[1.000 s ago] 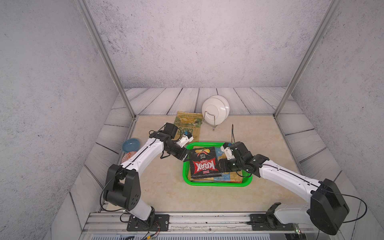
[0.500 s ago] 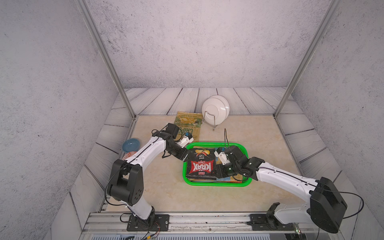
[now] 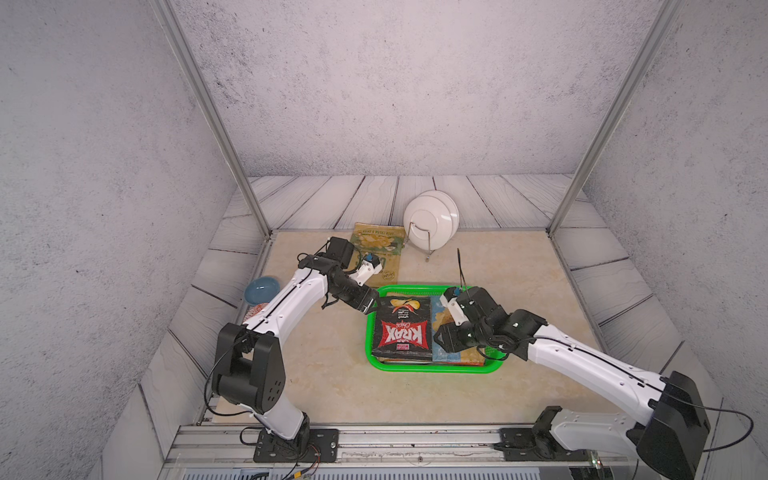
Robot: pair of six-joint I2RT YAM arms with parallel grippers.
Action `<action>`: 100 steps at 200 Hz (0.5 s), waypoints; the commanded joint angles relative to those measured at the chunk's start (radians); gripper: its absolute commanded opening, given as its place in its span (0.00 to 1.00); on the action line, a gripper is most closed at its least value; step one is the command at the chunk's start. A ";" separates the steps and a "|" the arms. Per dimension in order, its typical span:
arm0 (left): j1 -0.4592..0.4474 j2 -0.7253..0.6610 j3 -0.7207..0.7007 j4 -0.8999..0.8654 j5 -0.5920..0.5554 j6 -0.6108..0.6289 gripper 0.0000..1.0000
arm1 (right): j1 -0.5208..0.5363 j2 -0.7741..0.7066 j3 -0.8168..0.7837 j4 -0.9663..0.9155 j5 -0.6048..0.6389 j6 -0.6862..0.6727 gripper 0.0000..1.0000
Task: Put the potato chips into the basket
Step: Place the potato chip in the basket.
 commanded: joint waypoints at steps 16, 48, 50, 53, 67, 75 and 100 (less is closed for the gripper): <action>0.145 0.067 0.104 0.047 -0.040 -0.091 0.80 | 0.001 -0.074 0.009 0.006 0.126 -0.033 0.52; 0.239 0.279 0.351 -0.051 -0.041 -0.153 0.80 | 0.001 -0.078 0.002 0.048 0.142 -0.028 0.52; 0.243 0.299 0.367 -0.062 -0.039 -0.154 0.80 | 0.001 -0.077 0.004 0.048 0.142 -0.029 0.52; 0.247 0.322 0.386 -0.072 -0.035 -0.160 0.79 | 0.001 -0.075 0.004 0.049 0.142 -0.029 0.52; 0.268 0.405 0.443 -0.082 0.001 -0.199 0.77 | 0.002 -0.069 0.005 0.056 0.137 -0.025 0.52; 0.284 0.445 0.457 -0.073 0.034 -0.226 0.75 | 0.001 -0.068 -0.001 0.063 0.133 -0.022 0.52; 0.303 0.524 0.461 -0.017 0.104 -0.298 0.74 | 0.001 -0.072 -0.023 0.091 0.118 -0.007 0.52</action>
